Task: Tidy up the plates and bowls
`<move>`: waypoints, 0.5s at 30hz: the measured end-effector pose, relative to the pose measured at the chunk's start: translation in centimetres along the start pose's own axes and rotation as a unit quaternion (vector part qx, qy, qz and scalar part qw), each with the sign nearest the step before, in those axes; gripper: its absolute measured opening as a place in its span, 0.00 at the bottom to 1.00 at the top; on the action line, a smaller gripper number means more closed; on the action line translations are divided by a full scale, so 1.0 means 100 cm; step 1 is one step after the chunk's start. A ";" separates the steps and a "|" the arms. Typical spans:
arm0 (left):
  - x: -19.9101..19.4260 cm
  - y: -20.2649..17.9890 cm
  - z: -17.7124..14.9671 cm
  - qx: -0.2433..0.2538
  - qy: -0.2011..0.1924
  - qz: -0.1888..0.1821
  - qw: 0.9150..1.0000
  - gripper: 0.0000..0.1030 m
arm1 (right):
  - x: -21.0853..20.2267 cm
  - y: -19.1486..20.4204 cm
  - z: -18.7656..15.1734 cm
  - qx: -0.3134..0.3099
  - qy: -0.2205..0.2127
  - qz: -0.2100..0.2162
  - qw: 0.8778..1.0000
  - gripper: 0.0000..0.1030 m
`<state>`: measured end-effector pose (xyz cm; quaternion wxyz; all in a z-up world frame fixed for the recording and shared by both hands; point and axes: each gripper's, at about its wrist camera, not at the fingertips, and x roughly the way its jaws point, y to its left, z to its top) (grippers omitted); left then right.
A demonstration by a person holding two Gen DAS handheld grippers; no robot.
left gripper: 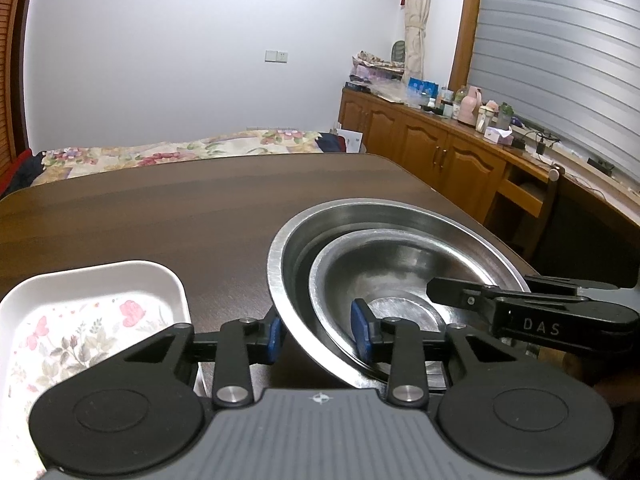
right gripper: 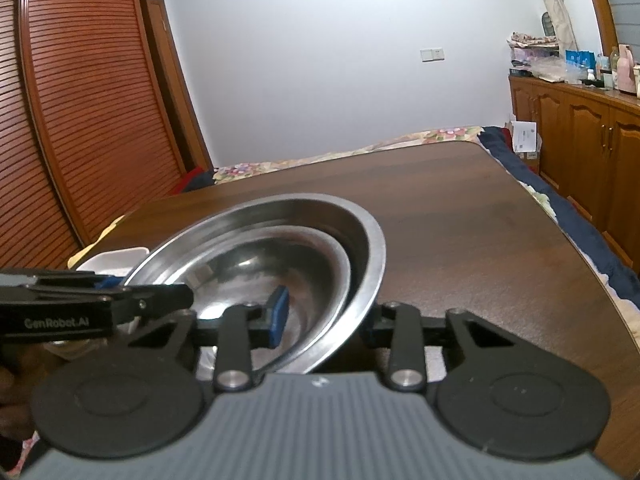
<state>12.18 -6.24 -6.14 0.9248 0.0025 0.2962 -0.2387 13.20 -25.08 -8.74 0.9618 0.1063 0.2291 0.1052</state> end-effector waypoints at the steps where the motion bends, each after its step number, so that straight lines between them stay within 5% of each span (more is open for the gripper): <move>1: 0.000 0.000 0.000 0.000 0.001 0.000 1.000 0.34 | 0.000 0.000 0.000 0.000 -0.001 -0.001 1.000 0.32; 15: -0.045 0.026 0.016 -0.017 -0.040 0.008 0.999 0.32 | -0.007 0.021 0.018 0.001 -0.023 0.021 1.000 0.27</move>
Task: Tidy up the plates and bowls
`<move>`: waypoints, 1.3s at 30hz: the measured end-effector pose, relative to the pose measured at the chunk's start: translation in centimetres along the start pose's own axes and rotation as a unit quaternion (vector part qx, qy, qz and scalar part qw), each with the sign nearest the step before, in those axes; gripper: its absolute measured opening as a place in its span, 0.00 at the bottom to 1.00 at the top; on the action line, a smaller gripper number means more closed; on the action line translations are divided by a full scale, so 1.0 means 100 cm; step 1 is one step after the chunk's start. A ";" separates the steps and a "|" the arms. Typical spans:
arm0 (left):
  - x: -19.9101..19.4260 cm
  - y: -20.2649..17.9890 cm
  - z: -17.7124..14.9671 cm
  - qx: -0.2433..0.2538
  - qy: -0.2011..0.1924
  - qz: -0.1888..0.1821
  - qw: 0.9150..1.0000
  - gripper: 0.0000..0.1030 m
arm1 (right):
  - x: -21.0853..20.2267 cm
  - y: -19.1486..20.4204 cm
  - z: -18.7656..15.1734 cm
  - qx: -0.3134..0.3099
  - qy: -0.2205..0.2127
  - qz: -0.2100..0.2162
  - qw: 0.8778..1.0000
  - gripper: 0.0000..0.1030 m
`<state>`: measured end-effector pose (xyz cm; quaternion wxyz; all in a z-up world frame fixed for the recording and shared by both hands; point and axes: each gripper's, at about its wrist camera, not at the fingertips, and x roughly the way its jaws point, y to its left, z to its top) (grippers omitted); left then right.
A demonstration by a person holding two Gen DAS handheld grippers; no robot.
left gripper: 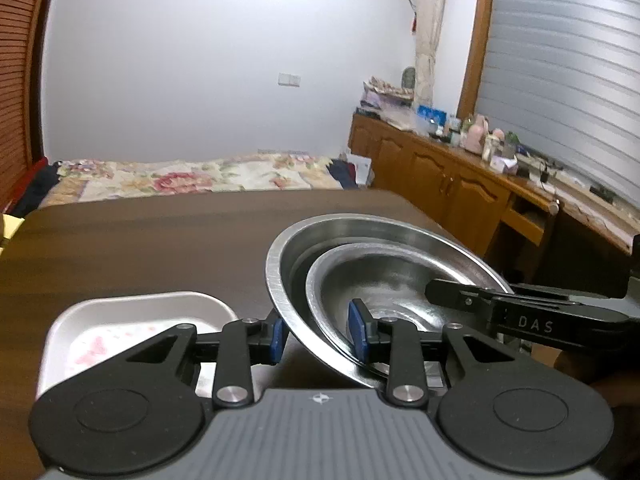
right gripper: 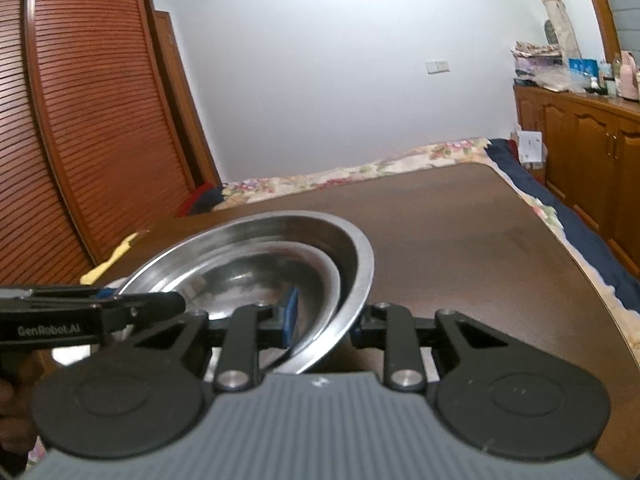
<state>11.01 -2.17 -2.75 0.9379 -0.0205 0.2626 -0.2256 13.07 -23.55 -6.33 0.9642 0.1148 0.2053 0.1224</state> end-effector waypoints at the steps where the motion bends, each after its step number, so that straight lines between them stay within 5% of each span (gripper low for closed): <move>1: -0.004 0.003 0.000 -0.001 -0.004 0.002 1.000 0.32 | 0.000 0.002 0.002 0.000 -0.002 0.006 1.000 0.27; 21: -0.059 0.080 -0.019 -0.035 -0.012 0.072 0.997 0.33 | 0.033 0.074 0.004 -0.059 0.018 0.093 0.994 0.27; 39: -0.059 0.094 -0.036 -0.053 0.002 0.097 0.994 0.31 | 0.046 0.095 -0.007 -0.078 0.061 0.109 0.989 0.27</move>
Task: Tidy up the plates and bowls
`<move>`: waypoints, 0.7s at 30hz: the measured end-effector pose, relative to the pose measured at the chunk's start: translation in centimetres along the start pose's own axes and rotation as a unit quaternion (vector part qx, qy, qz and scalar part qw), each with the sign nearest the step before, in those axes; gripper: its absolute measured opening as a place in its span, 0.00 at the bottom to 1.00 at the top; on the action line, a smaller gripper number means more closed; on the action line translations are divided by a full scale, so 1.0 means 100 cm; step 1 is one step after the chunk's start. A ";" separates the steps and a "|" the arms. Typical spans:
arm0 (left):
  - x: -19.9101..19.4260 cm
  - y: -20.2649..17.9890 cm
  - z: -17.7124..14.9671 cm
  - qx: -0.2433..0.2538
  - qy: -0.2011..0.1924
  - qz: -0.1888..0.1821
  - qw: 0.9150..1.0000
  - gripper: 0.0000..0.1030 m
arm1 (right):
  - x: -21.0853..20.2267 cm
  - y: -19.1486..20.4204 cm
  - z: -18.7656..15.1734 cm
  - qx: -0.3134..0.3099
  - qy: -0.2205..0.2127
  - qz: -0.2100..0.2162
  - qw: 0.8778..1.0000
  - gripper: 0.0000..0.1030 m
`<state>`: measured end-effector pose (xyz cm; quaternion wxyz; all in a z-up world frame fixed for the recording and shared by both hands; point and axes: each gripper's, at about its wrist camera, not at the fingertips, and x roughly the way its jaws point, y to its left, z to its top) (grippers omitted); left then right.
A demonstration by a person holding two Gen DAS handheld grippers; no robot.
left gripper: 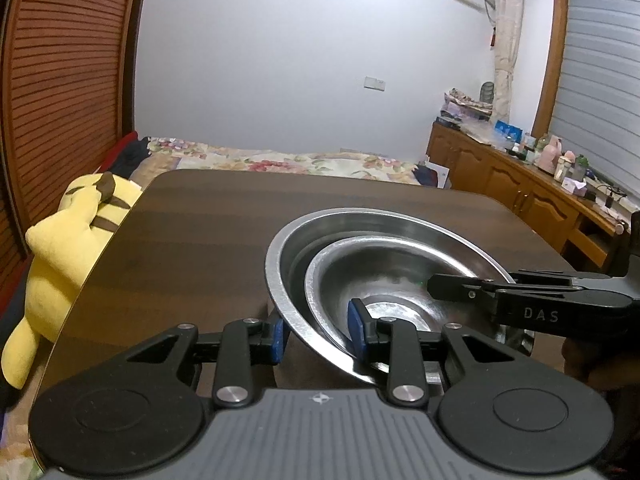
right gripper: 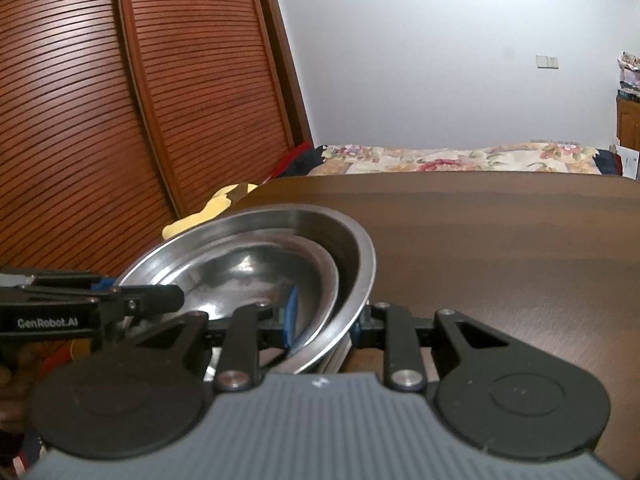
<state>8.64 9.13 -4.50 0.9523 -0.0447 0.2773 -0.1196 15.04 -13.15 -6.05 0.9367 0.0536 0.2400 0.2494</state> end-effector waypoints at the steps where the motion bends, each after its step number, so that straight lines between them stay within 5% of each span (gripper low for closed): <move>1: 0.000 0.001 -0.001 -0.001 0.001 0.001 1.000 0.31 | 0.001 0.000 -0.001 0.000 0.003 0.001 1.000 0.27; 9: -0.003 0.000 -0.002 -0.002 -0.006 0.016 1.000 0.31 | 0.003 0.004 0.002 -0.006 0.008 -0.001 1.000 0.34; 12: -0.008 -0.003 0.000 -0.001 -0.011 0.025 1.000 0.47 | -0.001 0.003 0.003 -0.008 0.006 -0.012 1.000 0.48; 21: -0.024 -0.019 0.011 0.021 -0.041 0.041 0.998 0.79 | -0.033 0.000 0.004 -0.027 -0.022 -0.047 0.998 0.55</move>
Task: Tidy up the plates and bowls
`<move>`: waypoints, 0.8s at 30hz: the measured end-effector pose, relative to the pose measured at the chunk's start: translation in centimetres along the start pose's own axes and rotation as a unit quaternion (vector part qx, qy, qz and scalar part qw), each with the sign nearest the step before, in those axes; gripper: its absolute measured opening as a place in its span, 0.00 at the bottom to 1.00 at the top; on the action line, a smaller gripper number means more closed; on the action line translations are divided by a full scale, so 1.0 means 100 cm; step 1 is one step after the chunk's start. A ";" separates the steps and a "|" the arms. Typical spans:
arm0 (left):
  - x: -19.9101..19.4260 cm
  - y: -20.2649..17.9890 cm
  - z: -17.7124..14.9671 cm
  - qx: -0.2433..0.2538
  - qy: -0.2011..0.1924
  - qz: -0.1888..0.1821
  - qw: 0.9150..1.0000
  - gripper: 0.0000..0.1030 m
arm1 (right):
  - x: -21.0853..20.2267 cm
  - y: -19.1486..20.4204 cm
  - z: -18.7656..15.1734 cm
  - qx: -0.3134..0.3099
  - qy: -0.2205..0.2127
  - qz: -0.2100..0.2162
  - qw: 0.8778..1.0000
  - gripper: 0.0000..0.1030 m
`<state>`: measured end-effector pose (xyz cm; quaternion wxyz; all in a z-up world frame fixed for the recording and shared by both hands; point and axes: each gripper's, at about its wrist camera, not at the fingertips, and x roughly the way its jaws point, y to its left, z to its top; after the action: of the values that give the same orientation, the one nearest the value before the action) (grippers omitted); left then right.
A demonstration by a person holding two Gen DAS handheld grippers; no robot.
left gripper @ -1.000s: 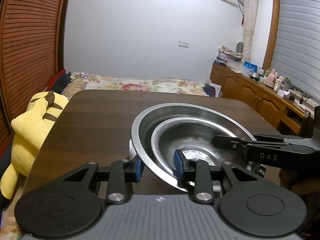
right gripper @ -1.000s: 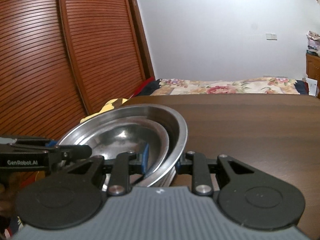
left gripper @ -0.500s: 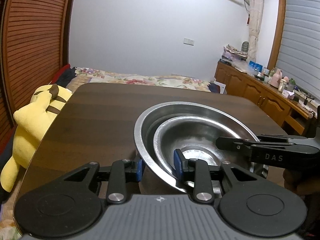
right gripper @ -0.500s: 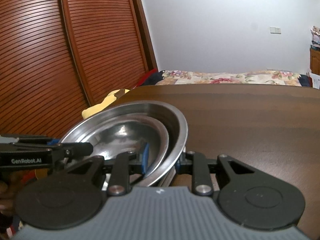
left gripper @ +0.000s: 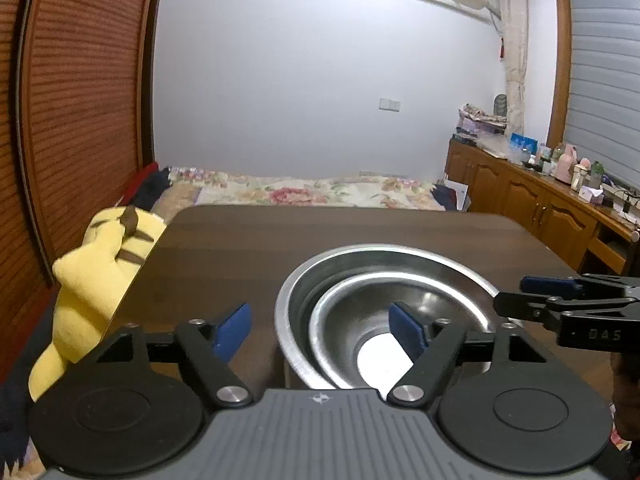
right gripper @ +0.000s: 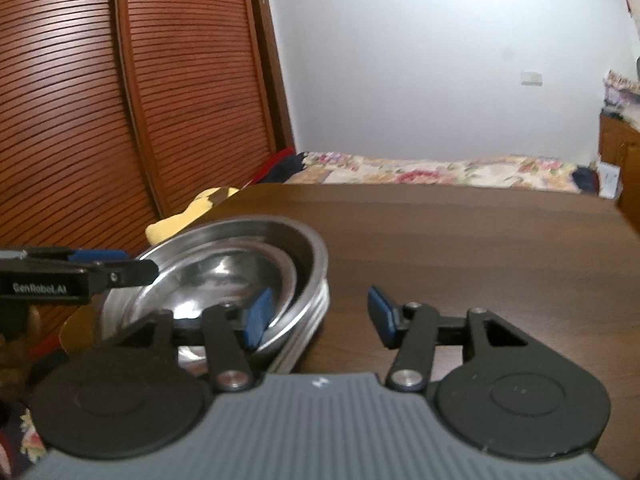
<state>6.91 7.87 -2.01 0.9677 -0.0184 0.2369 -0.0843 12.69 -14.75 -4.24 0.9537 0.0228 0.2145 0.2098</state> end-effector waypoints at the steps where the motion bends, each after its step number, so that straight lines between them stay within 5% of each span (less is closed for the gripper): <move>1: -0.002 -0.002 0.002 0.001 -0.003 -0.001 1.000 0.84 | -0.004 -0.001 0.002 -0.002 -0.005 -0.005 1.000 0.57; 7: -0.014 -0.019 0.008 0.012 -0.021 0.004 1.000 0.97 | -0.023 -0.005 0.007 0.002 -0.029 -0.029 0.999 0.81; 14: -0.025 -0.044 0.009 0.034 -0.031 0.013 0.999 1.00 | -0.043 -0.006 0.007 0.003 -0.053 -0.058 0.997 1.00; 24: -0.030 -0.068 0.007 0.047 -0.046 0.027 0.998 1.00 | -0.057 -0.010 0.003 0.018 -0.060 -0.112 0.992 1.00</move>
<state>3.52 1.69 0.49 0.9792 0.0292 0.1888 -0.0685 8.53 -17.94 -1.85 0.9817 0.0281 0.1616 0.0964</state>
